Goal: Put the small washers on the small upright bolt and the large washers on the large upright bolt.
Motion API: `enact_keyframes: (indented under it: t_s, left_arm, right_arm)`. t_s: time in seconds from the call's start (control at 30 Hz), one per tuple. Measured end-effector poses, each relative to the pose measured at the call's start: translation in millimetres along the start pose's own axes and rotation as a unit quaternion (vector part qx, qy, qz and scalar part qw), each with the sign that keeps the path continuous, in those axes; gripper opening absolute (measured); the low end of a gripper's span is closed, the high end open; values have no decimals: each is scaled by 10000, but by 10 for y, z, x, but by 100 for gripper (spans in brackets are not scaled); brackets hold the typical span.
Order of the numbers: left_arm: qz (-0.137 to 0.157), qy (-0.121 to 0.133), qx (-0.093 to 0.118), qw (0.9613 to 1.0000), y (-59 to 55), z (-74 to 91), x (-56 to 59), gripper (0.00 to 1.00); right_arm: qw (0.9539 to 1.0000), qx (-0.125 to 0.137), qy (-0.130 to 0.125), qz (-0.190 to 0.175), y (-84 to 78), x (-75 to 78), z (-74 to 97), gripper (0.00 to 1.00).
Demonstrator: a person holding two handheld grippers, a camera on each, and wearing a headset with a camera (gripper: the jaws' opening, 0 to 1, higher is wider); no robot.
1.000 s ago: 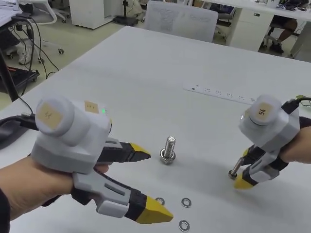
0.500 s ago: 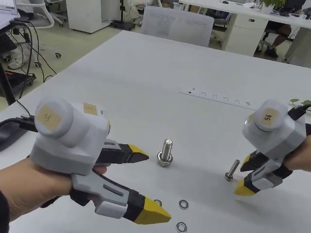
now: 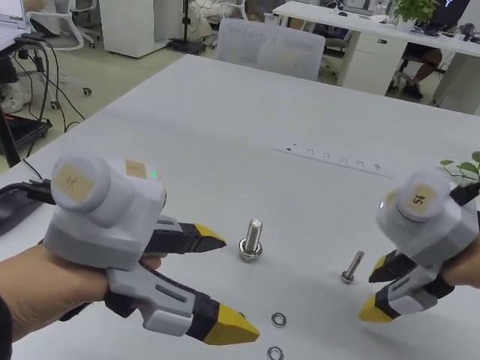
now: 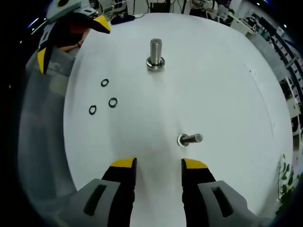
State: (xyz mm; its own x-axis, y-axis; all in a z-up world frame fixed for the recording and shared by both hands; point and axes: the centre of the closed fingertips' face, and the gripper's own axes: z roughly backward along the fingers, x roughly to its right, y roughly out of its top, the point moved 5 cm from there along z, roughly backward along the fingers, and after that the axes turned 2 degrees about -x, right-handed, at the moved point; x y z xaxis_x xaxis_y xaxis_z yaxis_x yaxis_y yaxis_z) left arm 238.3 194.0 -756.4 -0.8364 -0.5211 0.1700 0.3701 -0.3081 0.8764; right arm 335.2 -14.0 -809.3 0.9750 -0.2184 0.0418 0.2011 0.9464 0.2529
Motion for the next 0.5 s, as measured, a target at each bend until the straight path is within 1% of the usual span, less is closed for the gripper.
enact_keyframes:
  t_s: [0.2, 0.33, 0.5]
  left_arm:
    - [-8, 15, 12, 10000, 6, 9, 1, 75]
    - [-18, 16, 13, 10000, 8, 11, -1, 75]
    - [-29, 19, 9, 10000, 7, 12, 0, 75]
  right_arm:
    - [10000, 12, 28, -11, -10, -100, -9, 39]
    - [10000, 84, 46, 16, 24, -187, 1, 39]
    - [9999, 117, 106, 63, 58, -302, -36, 38]
